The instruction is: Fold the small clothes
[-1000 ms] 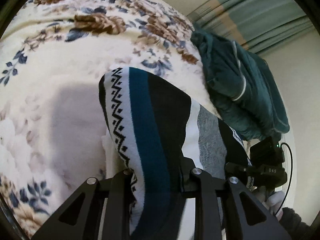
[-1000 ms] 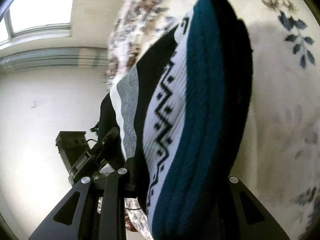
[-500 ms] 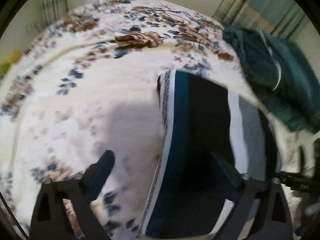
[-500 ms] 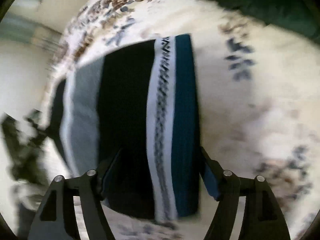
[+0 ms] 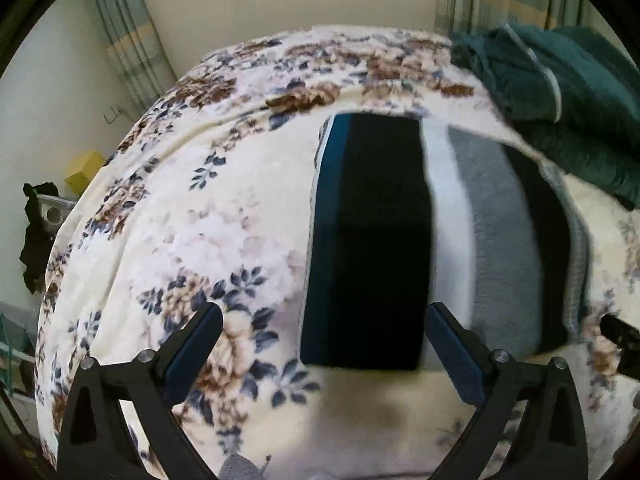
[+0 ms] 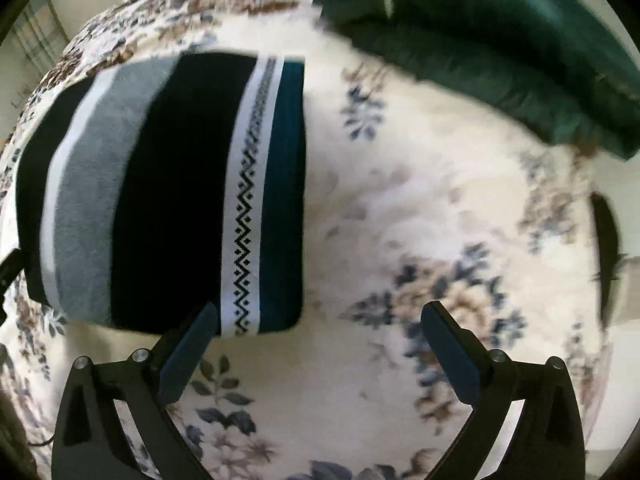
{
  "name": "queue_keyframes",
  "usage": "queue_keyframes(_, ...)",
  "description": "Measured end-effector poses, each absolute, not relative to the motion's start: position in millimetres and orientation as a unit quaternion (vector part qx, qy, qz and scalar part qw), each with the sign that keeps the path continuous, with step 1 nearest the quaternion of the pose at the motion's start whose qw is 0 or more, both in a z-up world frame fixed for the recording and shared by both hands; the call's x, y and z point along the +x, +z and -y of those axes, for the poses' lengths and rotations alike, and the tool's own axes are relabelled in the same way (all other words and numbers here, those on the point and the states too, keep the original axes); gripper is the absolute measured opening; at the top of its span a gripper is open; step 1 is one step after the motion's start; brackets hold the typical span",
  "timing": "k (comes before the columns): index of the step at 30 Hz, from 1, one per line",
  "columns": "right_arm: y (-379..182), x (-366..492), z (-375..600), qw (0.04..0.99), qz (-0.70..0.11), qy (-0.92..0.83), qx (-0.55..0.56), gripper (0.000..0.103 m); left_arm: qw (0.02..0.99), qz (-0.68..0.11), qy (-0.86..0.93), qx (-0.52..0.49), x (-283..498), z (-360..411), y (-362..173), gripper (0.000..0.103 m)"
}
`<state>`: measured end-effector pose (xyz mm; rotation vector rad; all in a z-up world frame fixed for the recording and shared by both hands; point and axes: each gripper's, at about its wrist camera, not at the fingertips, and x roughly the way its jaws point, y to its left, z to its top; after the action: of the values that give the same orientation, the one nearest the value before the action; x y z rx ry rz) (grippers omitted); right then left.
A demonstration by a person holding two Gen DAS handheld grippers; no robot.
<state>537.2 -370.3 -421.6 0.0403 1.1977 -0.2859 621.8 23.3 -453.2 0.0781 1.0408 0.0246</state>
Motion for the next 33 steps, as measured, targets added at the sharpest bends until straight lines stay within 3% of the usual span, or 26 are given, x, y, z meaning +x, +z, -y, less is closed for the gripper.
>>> queue_keyframes(23,-69.6,261.9,303.9,0.902,-0.402,-0.160,0.011,0.103,0.921,-0.389,-0.014,0.008,380.0,-20.3,-137.5,0.103)
queue_keyframes(33,52.8,130.5,278.5,0.933,-0.324,-0.153,-0.002,0.103,0.942,-0.336,-0.019,-0.002,292.8,-24.1,-48.4,0.103)
